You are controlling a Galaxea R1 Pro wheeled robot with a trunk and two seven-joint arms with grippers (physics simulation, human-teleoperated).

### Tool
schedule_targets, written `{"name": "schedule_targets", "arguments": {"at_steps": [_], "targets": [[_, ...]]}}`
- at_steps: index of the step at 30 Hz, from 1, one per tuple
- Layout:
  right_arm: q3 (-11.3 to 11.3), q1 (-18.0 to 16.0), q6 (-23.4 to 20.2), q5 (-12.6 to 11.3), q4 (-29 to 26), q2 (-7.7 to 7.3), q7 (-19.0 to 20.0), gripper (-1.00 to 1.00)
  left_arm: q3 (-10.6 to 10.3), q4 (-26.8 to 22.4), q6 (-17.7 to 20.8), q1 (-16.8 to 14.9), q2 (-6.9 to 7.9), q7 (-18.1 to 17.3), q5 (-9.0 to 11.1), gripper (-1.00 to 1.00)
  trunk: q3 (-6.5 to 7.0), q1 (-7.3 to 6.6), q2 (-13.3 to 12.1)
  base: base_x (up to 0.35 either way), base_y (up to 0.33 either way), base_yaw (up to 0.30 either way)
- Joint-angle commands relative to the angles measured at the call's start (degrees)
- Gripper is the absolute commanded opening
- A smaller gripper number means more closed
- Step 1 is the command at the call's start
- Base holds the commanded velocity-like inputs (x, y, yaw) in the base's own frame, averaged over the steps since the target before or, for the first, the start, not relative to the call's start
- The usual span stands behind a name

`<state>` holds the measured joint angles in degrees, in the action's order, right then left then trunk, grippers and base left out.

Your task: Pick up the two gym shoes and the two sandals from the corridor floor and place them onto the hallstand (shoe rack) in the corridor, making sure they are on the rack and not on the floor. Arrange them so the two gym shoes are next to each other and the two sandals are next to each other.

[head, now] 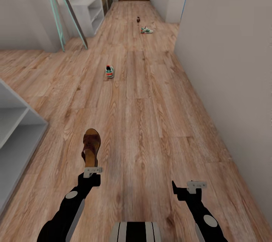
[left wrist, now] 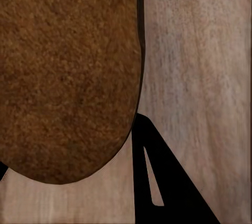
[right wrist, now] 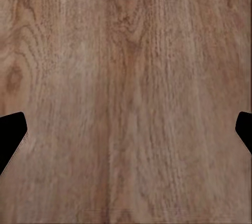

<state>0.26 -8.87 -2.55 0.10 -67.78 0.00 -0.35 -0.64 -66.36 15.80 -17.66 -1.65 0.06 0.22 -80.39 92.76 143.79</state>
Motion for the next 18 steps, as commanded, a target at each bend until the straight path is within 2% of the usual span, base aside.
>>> {"name": "schedule_targets", "arguments": {"at_steps": [1,15,18], "targets": [[0.0,0.0,-0.3,0.0,-0.1,0.00,0.0,1.00,0.0,-0.1,0.3,0.0,-0.01,0.0,0.0,-1.00,0.29,-0.03,0.0,0.000,0.000,0.000],[0.0,0.0,-0.3,-0.3,-0.1,0.00,0.0,1.00,-0.3,-0.1,0.3,0.0,-0.11,0.0,0.0,-1.00,4.71,-0.39,-0.2,0.000,0.000,0.000],[0.0,0.0,-0.3,-0.3,-0.1,0.00,0.0,1.00,-0.3,-0.1,0.3,0.0,-0.11,0.0,0.0,-1.00,5.00,-0.39,-0.2,0.000,0.000,0.000]]}}
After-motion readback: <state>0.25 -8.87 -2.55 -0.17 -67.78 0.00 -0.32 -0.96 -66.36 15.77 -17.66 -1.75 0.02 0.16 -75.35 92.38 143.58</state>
